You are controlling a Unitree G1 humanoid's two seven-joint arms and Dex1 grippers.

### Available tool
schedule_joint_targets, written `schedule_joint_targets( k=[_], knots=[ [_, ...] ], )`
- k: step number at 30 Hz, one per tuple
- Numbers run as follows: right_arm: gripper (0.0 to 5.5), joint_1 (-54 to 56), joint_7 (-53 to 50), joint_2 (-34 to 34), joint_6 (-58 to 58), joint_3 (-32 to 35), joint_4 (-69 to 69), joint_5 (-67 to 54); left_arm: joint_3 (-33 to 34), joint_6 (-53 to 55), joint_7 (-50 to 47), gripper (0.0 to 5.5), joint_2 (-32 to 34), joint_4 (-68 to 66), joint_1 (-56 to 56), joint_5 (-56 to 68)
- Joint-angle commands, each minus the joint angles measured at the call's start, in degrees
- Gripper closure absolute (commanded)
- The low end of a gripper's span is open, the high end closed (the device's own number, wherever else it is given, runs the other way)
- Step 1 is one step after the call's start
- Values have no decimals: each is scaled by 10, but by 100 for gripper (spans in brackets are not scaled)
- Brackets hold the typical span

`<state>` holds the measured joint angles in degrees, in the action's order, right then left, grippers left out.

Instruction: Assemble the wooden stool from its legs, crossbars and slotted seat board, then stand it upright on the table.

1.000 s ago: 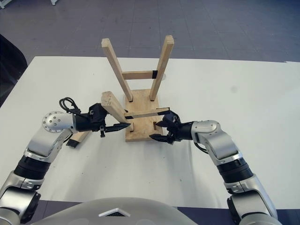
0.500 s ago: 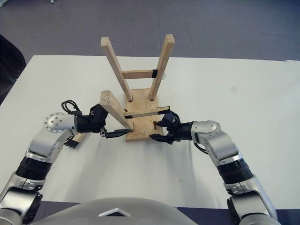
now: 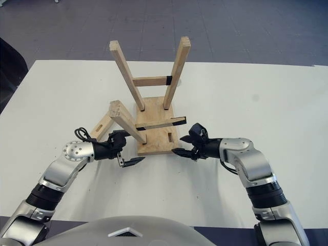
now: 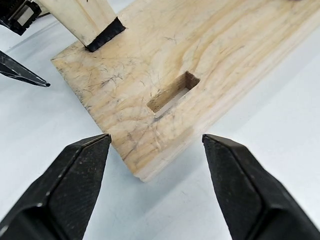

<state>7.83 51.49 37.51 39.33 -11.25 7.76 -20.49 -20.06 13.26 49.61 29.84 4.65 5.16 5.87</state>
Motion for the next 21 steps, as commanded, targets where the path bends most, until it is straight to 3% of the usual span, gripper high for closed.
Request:
schedule_joint_targets(
  k=[1,6,12,15,18,21],
  knots=[
    [214,-16,-9,8,-4,-17,-41,31,10,-9,-29,4,-7,-37,30,-29],
    [214,-9,-15,-3,-9,-27,-46,29,27,-22,-71,4,-42,-81,70,-41],
    [214,20,-68,-61,-2,9,-36,11,79,-1,-93,4,-51,-20,44,-4],
    [214,21,-78,-72,8,13,-16,7,164,74,-106,4,-43,75,8,77],
    [214,12,-87,-83,13,10,-3,8,295,173,-112,4,-18,174,-3,217],
    [214,5,-92,-89,12,6,0,12,413,251,-131,50,13,194,47,361]
  ],
)
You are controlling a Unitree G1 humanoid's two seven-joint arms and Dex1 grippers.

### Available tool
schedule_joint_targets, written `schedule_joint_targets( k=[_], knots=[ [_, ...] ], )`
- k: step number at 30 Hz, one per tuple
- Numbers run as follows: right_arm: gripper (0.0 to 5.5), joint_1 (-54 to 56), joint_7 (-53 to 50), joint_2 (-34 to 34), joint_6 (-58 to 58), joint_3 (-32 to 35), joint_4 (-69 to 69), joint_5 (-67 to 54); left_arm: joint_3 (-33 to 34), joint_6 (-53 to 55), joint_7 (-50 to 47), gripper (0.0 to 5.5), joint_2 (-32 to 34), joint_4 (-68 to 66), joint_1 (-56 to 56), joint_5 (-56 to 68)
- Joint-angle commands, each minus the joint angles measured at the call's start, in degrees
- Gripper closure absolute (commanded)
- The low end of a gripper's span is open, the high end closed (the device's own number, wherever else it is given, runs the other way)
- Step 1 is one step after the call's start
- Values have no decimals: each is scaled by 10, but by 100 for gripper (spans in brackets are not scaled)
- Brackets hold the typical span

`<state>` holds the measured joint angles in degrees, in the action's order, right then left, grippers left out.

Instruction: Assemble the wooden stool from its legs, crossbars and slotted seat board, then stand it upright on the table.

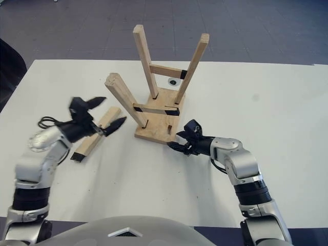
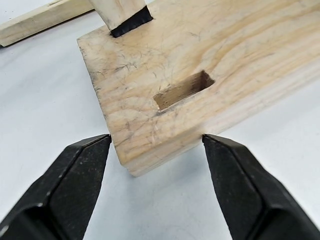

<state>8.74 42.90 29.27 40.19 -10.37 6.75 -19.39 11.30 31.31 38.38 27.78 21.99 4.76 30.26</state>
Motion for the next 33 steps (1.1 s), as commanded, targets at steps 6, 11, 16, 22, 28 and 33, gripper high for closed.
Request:
schedule_joint_targets(
  k=[6,11,16,22,28,33],
  knots=[
    [214,6,-4,-13,-2,-29,0,18,115,164,-245,128,-28,-12,265,241],
    [214,18,-5,-24,-8,-44,-16,29,13,253,-411,148,-142,-10,333,250],
    [214,20,-6,-27,-8,-45,-16,32,-7,277,-443,148,-148,-9,341,233],
    [214,5,-10,-25,-5,-44,-5,31,13,267,-438,148,-122,-12,390,220],
    [214,8,-9,-25,-3,-45,-4,30,1,278,-432,148,-122,-11,370,215],
    [214,8,-9,-24,-1,-43,-1,28,13,213,-410,148,-95,-25,404,164]
  ],
)
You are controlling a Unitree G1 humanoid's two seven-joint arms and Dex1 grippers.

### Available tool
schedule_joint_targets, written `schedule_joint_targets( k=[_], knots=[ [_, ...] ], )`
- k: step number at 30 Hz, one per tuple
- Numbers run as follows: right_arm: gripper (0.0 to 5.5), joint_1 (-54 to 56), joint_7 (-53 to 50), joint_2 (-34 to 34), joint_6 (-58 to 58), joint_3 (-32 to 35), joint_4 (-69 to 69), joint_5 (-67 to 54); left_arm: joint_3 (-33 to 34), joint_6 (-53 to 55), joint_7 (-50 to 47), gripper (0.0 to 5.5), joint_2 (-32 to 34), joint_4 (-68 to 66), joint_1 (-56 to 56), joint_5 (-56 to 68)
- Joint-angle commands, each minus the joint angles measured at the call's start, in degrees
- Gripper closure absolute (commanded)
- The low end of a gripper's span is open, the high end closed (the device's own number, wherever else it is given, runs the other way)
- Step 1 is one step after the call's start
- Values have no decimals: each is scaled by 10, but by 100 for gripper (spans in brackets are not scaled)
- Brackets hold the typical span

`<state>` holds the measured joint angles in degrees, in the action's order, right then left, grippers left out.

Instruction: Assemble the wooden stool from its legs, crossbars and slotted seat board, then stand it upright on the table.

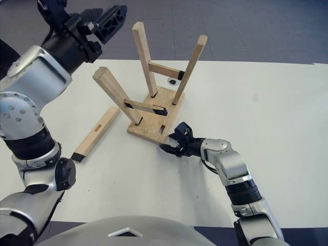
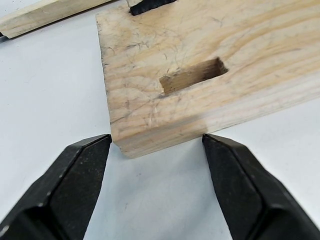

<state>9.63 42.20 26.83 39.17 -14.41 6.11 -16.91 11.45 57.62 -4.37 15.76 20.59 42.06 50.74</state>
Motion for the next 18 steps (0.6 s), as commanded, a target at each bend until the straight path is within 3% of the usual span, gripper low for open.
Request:
schedule_joint_targets(
  k=[1,5,9,16,18],
  knots=[
    [214,-1,-1,0,9,-3,6,3,14,-76,25,148,37,-16,47,-63],
    [214,-4,0,2,9,-4,8,3,54,-180,45,148,42,-26,125,-85],
    [214,-7,0,2,9,-5,9,4,53,-181,51,148,36,-25,128,-74],
    [214,-13,-5,1,10,-4,15,4,-96,40,40,148,-14,-69,-177,-68],
    [214,-12,-5,1,10,-1,14,3,-106,47,36,148,-4,-70,-211,-90]
  ],
)
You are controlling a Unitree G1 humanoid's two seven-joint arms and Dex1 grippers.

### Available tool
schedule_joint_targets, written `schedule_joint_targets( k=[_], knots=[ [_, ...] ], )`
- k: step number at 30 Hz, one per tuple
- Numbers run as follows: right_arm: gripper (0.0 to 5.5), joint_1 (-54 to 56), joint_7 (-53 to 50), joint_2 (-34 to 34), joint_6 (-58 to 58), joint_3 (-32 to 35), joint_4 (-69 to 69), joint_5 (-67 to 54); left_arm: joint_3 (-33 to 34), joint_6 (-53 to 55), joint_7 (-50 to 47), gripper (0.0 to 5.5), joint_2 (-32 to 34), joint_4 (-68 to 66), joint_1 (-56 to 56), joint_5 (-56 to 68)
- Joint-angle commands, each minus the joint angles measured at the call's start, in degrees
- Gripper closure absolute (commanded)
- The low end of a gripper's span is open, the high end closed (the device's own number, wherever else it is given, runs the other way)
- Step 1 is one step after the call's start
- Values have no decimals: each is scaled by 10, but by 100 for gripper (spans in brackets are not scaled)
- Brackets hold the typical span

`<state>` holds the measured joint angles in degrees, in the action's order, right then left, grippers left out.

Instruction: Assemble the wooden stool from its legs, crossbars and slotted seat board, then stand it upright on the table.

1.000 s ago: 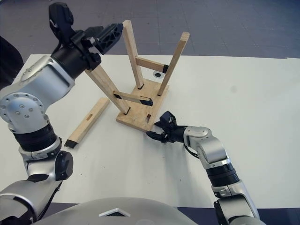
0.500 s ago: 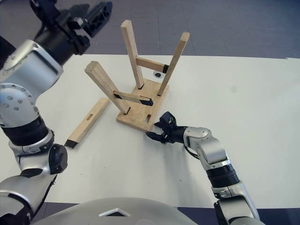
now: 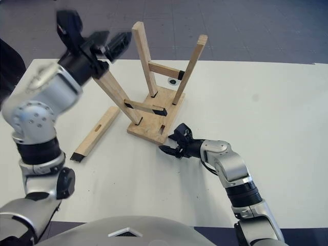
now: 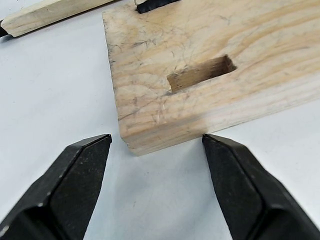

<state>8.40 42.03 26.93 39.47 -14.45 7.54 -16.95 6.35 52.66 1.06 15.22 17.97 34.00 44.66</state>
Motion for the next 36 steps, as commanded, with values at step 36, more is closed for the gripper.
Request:
schedule_joint_targets(
  k=[36],
  knots=[
    [214,-22,-4,15,18,13,19,1,35,-244,298,118,186,16,-548,-261]
  ],
)
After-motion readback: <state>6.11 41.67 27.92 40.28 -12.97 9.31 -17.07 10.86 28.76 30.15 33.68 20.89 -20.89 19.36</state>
